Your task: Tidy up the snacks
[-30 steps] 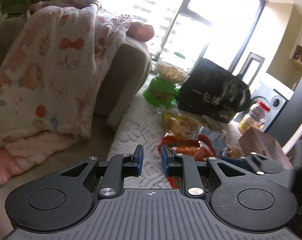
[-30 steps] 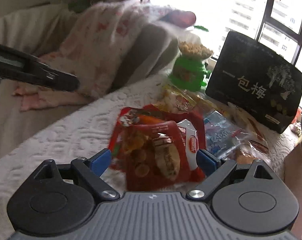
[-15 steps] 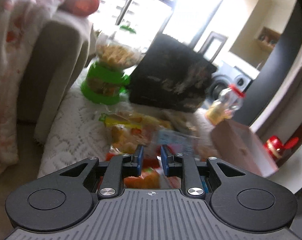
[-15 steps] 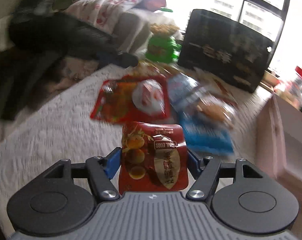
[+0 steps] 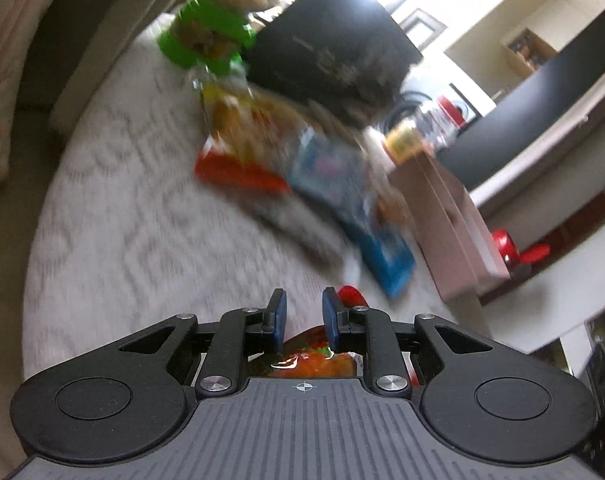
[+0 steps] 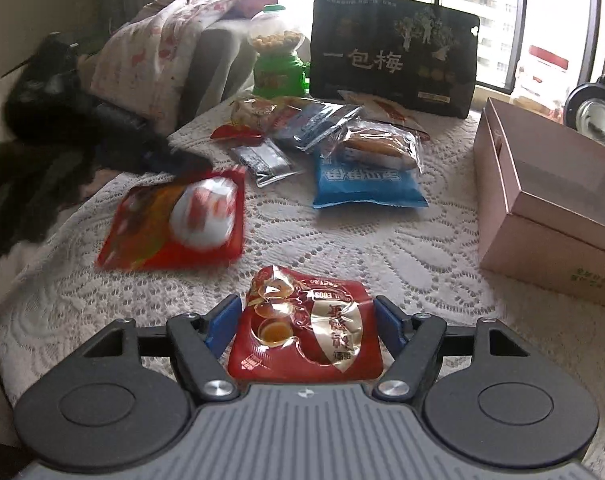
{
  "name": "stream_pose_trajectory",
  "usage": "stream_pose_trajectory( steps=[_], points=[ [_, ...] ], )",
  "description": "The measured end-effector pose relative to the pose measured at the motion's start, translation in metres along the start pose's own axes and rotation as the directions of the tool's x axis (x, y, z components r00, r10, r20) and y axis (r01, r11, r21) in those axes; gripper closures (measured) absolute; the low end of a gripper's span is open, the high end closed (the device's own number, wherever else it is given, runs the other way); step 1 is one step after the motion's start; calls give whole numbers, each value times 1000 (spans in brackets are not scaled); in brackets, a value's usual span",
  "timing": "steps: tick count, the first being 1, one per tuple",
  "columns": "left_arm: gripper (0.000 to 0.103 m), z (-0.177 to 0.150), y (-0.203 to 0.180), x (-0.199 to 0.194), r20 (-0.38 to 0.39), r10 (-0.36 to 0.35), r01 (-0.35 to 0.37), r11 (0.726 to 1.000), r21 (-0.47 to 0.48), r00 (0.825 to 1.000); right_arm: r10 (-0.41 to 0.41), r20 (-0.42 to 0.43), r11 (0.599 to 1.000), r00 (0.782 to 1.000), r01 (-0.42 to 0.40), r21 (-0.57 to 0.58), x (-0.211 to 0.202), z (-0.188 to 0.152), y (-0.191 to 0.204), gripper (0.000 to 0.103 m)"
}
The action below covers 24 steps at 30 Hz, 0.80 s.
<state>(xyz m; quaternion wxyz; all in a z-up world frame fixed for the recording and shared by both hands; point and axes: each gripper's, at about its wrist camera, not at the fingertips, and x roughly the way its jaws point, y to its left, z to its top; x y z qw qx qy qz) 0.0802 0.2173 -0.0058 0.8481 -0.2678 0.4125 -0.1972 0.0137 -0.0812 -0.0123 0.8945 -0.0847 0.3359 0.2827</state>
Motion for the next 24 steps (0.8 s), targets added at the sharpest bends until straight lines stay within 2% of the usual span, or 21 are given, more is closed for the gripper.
stream_pose_trajectory(
  steps=[4,9,13,15,17,19,20,22,24],
  points=[
    [80,-27,-8,-21,-22,-3,3,1000,11,1000,25,14,1000,1000,-25,-16,-6,0,13,31],
    [80,-46,-21,-44,-9,82,-81,993,83,997,70,27,996,997,-68,-52,-17,1,29,31],
    [80,-55,-35,-65,19,114,-116,980,163,993,83,26,990,996,-80,-114,-23,-4,45,31],
    [80,-59,-51,-65,17,154,-152,952,265,988,37,14,984,999,-34,-173,-21,-8,54,31],
    [80,-66,-68,-61,12,206,-196,910,365,979,-81,33,969,996,87,-230,-17,-11,62,30],
    [79,-71,-79,-54,17,258,-241,874,422,966,-215,104,936,971,235,-262,-16,-14,67,30],
    [79,-74,-83,-51,21,286,-265,857,442,958,-238,118,929,964,261,-261,-18,-13,67,30],
    [79,-75,-87,-47,37,322,-303,835,459,946,-196,113,949,974,217,-230,-24,-10,64,30],
    [79,-74,-86,-43,39,336,-317,835,450,941,-54,72,979,996,67,-193,-32,-9,60,30]
  ],
)
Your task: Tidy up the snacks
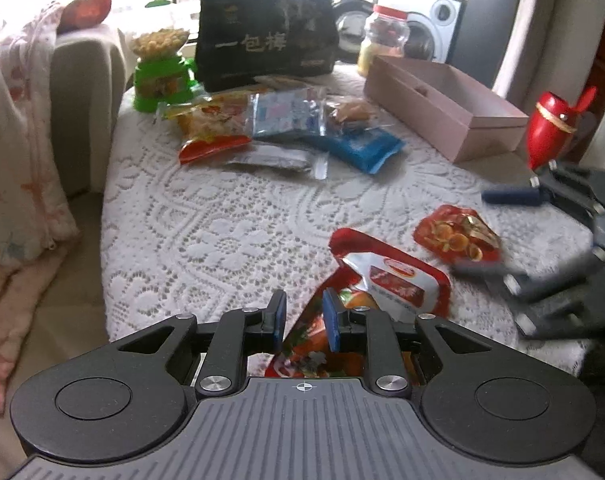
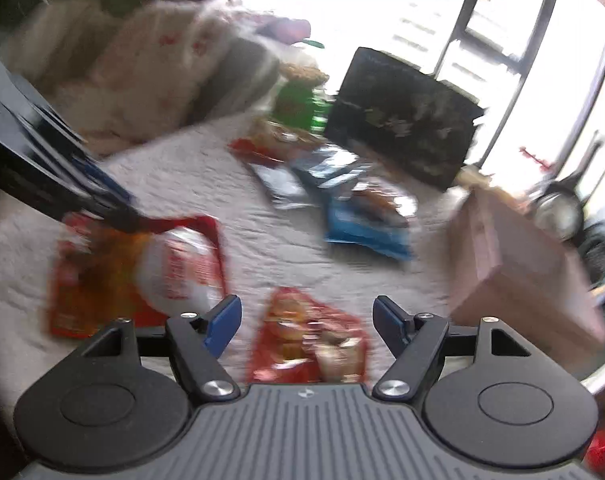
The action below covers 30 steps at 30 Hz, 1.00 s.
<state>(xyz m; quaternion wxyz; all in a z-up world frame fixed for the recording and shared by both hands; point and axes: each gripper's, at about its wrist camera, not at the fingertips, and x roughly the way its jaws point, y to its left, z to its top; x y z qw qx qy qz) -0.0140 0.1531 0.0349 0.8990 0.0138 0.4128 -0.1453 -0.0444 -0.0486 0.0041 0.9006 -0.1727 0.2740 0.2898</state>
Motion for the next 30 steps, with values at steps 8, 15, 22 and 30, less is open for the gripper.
stream_pose_trajectory(
  steps=[8,15,22,30],
  points=[
    [78,5,2,8,-19,-8,7,999,-52,1000,186,-73,980,980,-190,-59,17,2,24,30],
    [79,11,10,5,4,-7,8,994,-106,1000,-10,-34,998,999,8,-67,39,16,15,29],
    [79,7,11,7,14,-68,69,988,-139,998,-8,-47,997,999,12,80,49,14,-16,29],
    [62,9,14,31,16,-187,185,950,-252,982,-31,-21,991,999,33,130,49,6,-19,29]
  ],
)
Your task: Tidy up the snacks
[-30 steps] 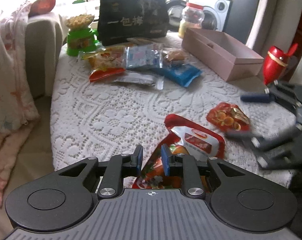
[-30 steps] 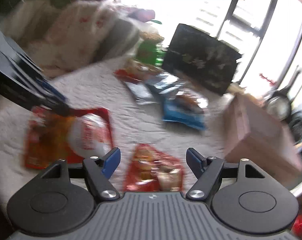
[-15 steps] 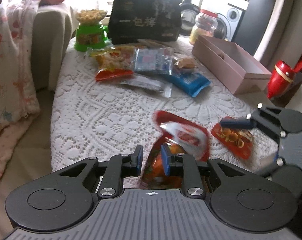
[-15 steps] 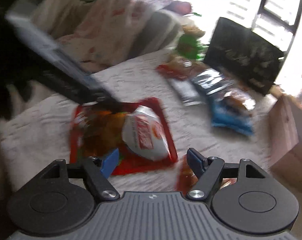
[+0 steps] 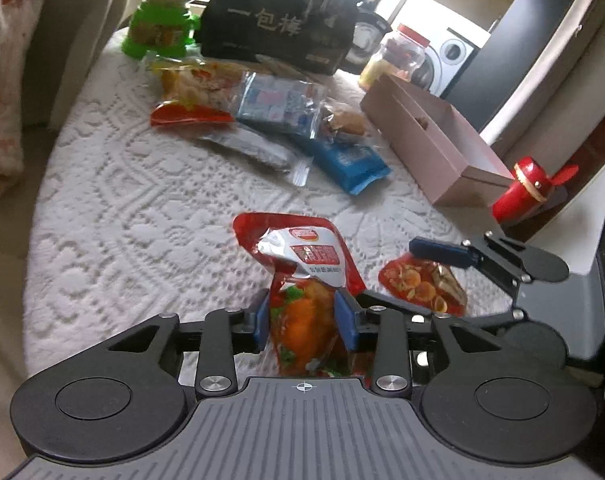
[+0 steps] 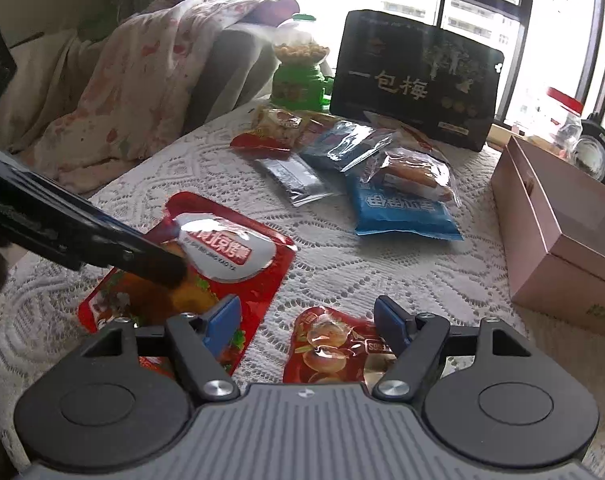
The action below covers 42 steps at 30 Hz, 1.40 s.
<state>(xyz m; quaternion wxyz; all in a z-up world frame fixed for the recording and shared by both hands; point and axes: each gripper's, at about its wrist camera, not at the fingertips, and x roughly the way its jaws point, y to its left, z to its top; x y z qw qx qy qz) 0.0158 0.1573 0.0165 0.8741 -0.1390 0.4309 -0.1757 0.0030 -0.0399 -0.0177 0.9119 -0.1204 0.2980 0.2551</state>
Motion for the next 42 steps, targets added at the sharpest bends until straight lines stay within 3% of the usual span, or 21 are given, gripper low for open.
stream_pose_trajectory(
  steps=[17,27,38,42],
  points=[
    [57,2,-19,18,33,41,-40,999,-24,999,24,44,999,999,-26,44,-15,-12,-12,29],
    [59,-7,-28,16,82,105,-97,991,-97,991,35,87,992,996,-46,121,-57,-43,-56,29],
    [68,-22,-34,7,162,115,-94,987,-129,980,146,63,966,987,-156,207,-61,-43,-84,29],
    [72,-25,-35,-5,200,112,-87,988,-126,974,244,41,905,969,-243,349,-45,-32,-83,29]
  ],
)
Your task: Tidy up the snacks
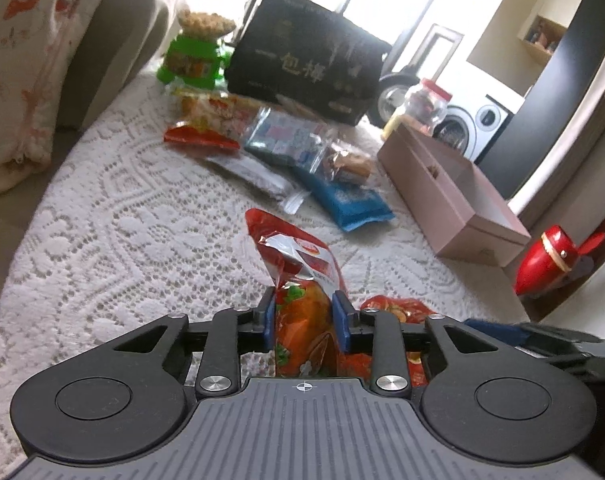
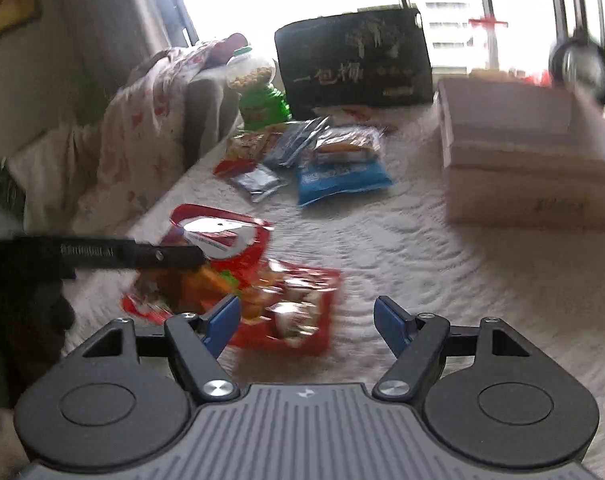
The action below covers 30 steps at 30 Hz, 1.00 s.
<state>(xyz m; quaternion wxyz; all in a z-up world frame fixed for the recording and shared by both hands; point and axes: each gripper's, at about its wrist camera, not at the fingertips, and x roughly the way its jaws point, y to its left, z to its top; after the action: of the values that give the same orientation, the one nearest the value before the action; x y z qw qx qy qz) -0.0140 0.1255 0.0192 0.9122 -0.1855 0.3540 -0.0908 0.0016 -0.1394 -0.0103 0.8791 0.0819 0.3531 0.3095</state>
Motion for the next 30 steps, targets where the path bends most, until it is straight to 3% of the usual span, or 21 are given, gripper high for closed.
stream_pose_trajectory(
  steps=[2,4,7,10,15,21,25,30],
  points=[
    [74,-1,1,-5,12,-3,3,1000,-1,1000,12,-23,999,1000,-12,39,11,3,3,28],
    [75,-2,2,-10,17,-4,5,1000,-5,1000,-34,-38,999,999,35,19,25,6,12,28],
    [75,-3,4,-15,21,-10,10,1000,-9,1000,-145,-28,982,989,140,-129,39,5,34,28],
    [75,-5,6,-18,23,-16,17,1000,-13,1000,-231,-13,931,973,217,-293,46,-5,53,28],
    [76,-7,5,-23,28,-48,48,999,-24,998,-197,-6,936,980,187,-298,30,-6,48,32],
    [76,-9,-13,-30,25,-122,122,993,3,992,-186,55,932,981,194,-307,-18,0,37,32],
    [76,-11,-38,-32,-4,-205,205,978,29,979,-222,118,919,968,248,-306,-57,-1,21,32],
    [76,-2,-82,-22,-43,-340,342,938,62,939,-334,177,885,926,373,-278,-92,-3,-7,32]
  ],
)
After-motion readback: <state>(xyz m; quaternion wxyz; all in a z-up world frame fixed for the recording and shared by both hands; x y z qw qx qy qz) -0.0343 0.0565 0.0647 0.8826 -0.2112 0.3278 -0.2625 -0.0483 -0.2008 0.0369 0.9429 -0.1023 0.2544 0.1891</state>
